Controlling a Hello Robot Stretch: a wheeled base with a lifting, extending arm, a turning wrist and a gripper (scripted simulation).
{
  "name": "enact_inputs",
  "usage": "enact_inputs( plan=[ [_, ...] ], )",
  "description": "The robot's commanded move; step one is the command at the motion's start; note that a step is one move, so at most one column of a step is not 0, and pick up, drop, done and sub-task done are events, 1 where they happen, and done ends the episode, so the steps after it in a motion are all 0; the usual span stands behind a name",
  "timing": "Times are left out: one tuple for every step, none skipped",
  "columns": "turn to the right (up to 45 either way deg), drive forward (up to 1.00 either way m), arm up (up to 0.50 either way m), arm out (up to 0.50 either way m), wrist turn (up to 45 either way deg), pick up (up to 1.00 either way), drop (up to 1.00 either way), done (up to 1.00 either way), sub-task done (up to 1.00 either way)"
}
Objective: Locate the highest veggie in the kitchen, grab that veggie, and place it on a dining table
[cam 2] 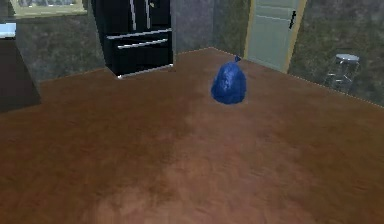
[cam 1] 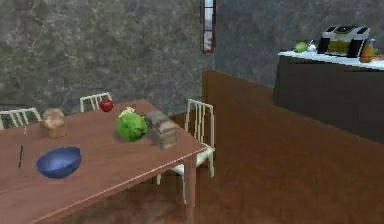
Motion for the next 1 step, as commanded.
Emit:
enact_inputs(
  plan=[
    [0.0, 0.30, 0.00, 0.00, 0.0, 0.00, 0.00, 0.00, 0.00]
  ],
)
